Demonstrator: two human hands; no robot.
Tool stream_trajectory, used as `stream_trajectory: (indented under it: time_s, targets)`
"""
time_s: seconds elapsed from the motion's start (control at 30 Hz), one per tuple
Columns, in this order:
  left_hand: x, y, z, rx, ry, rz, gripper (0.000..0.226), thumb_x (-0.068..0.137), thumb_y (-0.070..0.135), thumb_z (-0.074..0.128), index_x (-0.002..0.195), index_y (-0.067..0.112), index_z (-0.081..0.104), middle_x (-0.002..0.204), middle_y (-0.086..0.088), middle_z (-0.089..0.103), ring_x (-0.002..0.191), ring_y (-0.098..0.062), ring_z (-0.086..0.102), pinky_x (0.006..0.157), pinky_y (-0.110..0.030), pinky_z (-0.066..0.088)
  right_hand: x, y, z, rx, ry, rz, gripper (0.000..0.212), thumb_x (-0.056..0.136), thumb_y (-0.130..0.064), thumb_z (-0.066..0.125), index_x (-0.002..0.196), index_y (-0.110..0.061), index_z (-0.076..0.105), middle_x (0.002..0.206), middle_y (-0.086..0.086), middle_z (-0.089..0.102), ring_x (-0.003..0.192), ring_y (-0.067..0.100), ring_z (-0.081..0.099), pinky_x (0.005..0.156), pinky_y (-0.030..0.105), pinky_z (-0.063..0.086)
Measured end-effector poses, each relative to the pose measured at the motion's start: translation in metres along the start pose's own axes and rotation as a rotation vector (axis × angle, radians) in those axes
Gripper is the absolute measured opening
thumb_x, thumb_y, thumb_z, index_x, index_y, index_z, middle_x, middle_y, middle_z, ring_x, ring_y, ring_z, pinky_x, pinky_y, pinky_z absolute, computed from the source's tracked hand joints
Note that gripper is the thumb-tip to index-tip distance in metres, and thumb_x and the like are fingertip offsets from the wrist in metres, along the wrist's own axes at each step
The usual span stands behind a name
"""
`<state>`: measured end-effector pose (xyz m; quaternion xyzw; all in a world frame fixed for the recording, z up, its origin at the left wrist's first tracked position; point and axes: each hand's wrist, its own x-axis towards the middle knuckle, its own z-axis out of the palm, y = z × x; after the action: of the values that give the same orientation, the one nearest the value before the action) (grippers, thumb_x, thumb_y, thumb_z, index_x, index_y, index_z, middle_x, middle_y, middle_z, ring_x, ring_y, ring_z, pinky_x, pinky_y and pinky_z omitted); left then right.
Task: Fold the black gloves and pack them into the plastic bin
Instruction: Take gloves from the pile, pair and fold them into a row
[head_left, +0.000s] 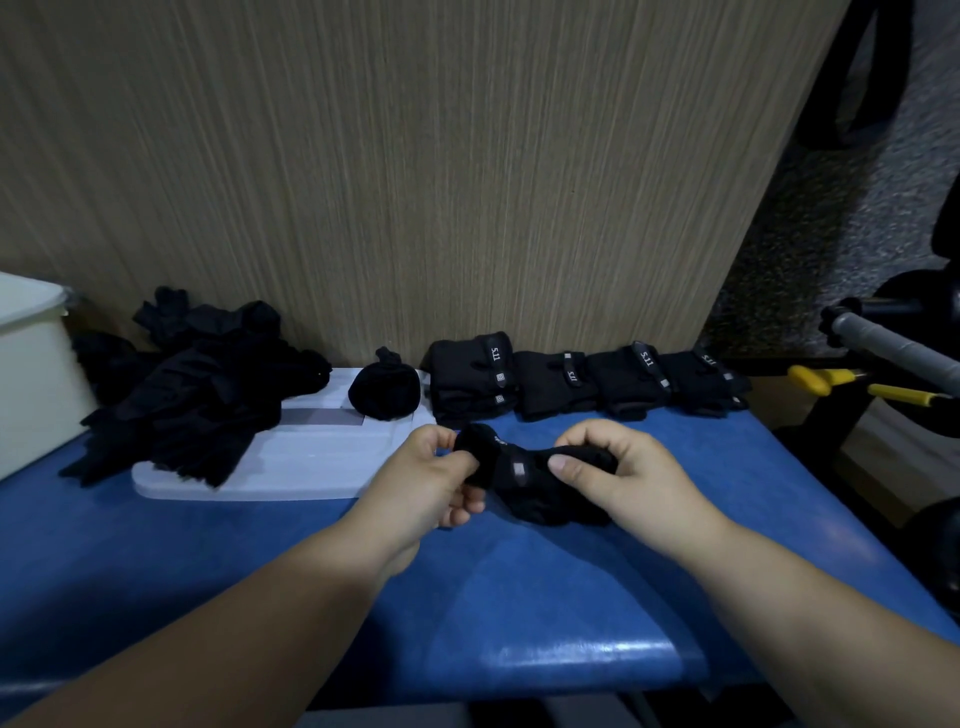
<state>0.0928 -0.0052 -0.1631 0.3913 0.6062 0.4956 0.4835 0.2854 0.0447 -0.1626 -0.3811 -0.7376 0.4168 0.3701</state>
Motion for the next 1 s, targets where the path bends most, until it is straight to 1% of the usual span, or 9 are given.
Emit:
stream_trajectory:
  time_s: [0.1,0.23,0.3,0.47,0.57,0.67,0.8,0.9,1.0]
  targets:
    - [0.0005,-0.0004,-0.0004,0.004,-0.006,-0.006,0.004,0.091,0.009,0.052,0.093,0.013,0.053,0.063,-0.006,0.062,0.056,-0.013,0.059,0.052,-0.024,0.042,0.0001,0.0,0.0016,-0.036,0.01,-0.007,0.013,0.087,-0.014,0.067,0.076,-0.02,0.063,0.06,-0.012,0.055,0.056,0.003,0.048,0.055,0.016,0.041]
    - [0.0017,0.0017,-0.0012,-0.029,-0.003,-0.024,0.01,0.092,0.007,0.049,0.087,0.015,0.053,0.048,0.001,0.053,0.051,-0.012,0.057,0.049,-0.022,0.038,0.004,0.0013,0.0019,-0.089,0.073,-0.02,0.015,0.089,-0.015,0.065,0.076,-0.022,0.061,0.061,-0.016,0.057,0.059,-0.001,0.049,0.059,0.014,0.041]
    - [0.0002,0.0022,-0.0011,-0.031,-0.018,-0.029,0.012,0.092,0.006,0.049,0.086,0.016,0.054,0.048,0.002,0.053,0.055,-0.013,0.058,0.05,-0.022,0.038,0.0054,0.0024,0.0017,-0.084,0.083,-0.006,0.014,0.089,-0.015,0.065,0.077,-0.021,0.061,0.062,-0.014,0.057,0.061,0.001,0.05,0.06,0.016,0.043]
    - [-0.0009,0.0032,-0.0055,-0.088,-0.097,0.026,0.011,0.091,0.009,0.05,0.087,0.016,0.057,0.082,-0.002,0.065,0.08,-0.015,0.06,0.062,-0.027,0.046,0.0053,0.0026,-0.0032,-0.018,0.04,0.034,0.009,0.089,-0.015,0.065,0.08,-0.018,0.064,0.065,-0.009,0.058,0.063,0.005,0.051,0.063,0.019,0.044]
    - [0.0001,0.0056,-0.007,-0.213,-0.111,-0.014,0.018,0.095,0.02,0.049,0.081,0.014,0.059,0.069,0.0,0.06,0.071,-0.016,0.057,0.063,-0.028,0.044,0.0047,0.0003,-0.0053,-0.012,0.021,0.026,0.012,0.089,-0.013,0.065,0.079,-0.019,0.064,0.061,-0.013,0.057,0.06,0.001,0.049,0.06,0.015,0.041]
    - [0.0022,0.0045,-0.0064,-0.206,-0.078,-0.031,0.02,0.095,0.026,0.055,0.079,0.013,0.058,0.062,0.0,0.057,0.061,-0.014,0.054,0.06,-0.026,0.044,0.0037,-0.001,-0.0052,-0.001,-0.007,0.035,0.012,0.088,-0.012,0.066,0.079,-0.019,0.065,0.061,-0.014,0.059,0.06,0.0,0.05,0.06,0.013,0.042]
    - [0.0027,0.0019,-0.0065,-0.152,-0.058,-0.036,0.016,0.092,0.018,0.058,0.077,0.015,0.059,0.069,0.0,0.06,0.064,-0.012,0.056,0.058,-0.023,0.046,0.0017,-0.0003,-0.0048,0.024,-0.052,0.067,0.007,0.088,-0.014,0.067,0.082,-0.017,0.066,0.064,-0.012,0.06,0.062,0.002,0.053,0.063,0.015,0.044]
    - [0.0059,0.0,-0.0072,-0.075,0.01,-0.01,0.027,0.089,0.003,0.055,0.066,0.015,0.047,0.07,-0.004,0.056,0.063,-0.012,0.056,0.057,-0.022,0.049,0.0021,-0.0009,-0.0056,0.079,-0.038,0.102,0.008,0.089,-0.013,0.066,0.081,-0.016,0.066,0.066,-0.009,0.061,0.064,0.006,0.053,0.063,0.018,0.044]
    - [0.0064,-0.0021,-0.0086,0.009,0.047,0.033,0.03,0.085,-0.006,0.053,0.067,0.015,0.042,0.072,-0.005,0.053,0.058,-0.013,0.053,0.062,-0.028,0.049,0.0037,-0.0015,-0.0072,0.225,-0.002,0.156,0.009,0.089,-0.01,0.064,0.08,-0.013,0.065,0.07,0.001,0.062,0.068,0.014,0.055,0.065,0.025,0.046]
